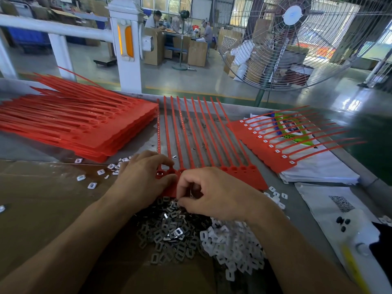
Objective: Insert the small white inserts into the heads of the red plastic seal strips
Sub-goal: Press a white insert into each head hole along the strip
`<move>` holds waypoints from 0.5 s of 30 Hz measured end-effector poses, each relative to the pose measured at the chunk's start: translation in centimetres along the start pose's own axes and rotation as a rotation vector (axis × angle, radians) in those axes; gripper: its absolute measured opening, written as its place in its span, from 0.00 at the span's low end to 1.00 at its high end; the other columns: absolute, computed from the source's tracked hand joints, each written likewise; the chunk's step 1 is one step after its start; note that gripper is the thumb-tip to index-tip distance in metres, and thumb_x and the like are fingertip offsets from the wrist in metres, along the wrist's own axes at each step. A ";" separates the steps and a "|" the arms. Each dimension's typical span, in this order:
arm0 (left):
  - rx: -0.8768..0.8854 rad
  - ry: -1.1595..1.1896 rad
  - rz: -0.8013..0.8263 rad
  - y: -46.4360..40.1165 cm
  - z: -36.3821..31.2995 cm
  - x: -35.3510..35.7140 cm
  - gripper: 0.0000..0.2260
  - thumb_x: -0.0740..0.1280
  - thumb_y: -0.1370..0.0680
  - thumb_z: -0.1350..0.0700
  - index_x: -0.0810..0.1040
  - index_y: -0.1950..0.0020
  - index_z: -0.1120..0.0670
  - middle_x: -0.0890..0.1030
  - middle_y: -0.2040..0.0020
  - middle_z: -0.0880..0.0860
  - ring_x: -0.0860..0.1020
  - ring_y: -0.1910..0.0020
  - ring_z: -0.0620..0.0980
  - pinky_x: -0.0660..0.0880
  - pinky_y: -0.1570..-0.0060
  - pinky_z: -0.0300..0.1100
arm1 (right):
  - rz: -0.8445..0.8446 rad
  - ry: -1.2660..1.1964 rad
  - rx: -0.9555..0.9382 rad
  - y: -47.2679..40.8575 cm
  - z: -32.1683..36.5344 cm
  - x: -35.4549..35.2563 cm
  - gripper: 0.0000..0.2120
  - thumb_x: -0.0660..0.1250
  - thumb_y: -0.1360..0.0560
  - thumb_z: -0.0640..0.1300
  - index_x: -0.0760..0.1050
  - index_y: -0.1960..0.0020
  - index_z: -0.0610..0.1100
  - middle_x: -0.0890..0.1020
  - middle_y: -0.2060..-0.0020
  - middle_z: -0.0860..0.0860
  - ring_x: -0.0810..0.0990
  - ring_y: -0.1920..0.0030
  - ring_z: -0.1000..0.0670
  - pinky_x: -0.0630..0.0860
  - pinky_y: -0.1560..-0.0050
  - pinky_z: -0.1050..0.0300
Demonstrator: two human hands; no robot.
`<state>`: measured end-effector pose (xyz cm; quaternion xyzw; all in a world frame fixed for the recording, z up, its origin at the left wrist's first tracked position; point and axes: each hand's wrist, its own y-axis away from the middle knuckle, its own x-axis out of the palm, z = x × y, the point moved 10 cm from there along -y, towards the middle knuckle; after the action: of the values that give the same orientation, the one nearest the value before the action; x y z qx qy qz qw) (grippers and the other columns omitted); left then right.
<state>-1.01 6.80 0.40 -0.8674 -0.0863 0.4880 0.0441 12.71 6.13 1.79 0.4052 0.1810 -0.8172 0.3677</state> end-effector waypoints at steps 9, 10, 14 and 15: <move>0.003 -0.003 0.002 0.1 0.1 0.0 0.17 0.68 0.24 0.38 0.76 0.36 0.38 0.73 0.33 0.43 0.69 0.32 0.48 0.60 0.28 0.56 | -0.104 -0.148 0.077 0.0 -2.3 -1.4 0.03 0.72 0.21 0.47 0.83 0.51 0.55 0.82 0.62 0.63 0.80 0.61 0.61 0.74 0.59 0.65; 0.003 -0.004 0.003 0.1 0.1 0.0 0.17 0.68 0.24 0.38 0.76 0.36 0.38 0.73 0.33 0.43 0.69 0.31 0.47 0.60 0.28 0.56 | -0.114 -0.154 0.092 0.0 -2.7 -1.6 0.03 0.72 0.21 0.47 0.83 0.52 0.55 0.83 0.61 0.62 0.81 0.61 0.61 0.74 0.59 0.66; 0.000 -0.003 0.006 0.0 0.1 0.0 0.17 0.68 0.24 0.38 0.76 0.36 0.38 0.72 0.32 0.44 0.68 0.31 0.48 0.60 0.27 0.56 | -0.171 -0.159 0.130 0.1 -3.7 -2.3 0.02 0.73 0.22 0.49 0.82 0.54 0.55 0.84 0.62 0.59 0.81 0.63 0.61 0.75 0.62 0.68; 0.000 0.001 0.006 0.0 0.2 0.0 0.17 0.68 0.24 0.38 0.76 0.36 0.38 0.72 0.32 0.44 0.68 0.31 0.48 0.60 0.27 0.56 | -0.211 -0.159 0.144 0.2 -4.1 -2.8 0.02 0.74 0.22 0.49 0.82 0.54 0.55 0.84 0.61 0.59 0.81 0.63 0.61 0.75 0.62 0.69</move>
<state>-1.12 6.78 0.29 -0.8679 -0.0836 0.4878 0.0425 16.13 9.69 1.56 0.3433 0.1337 -0.8918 0.2628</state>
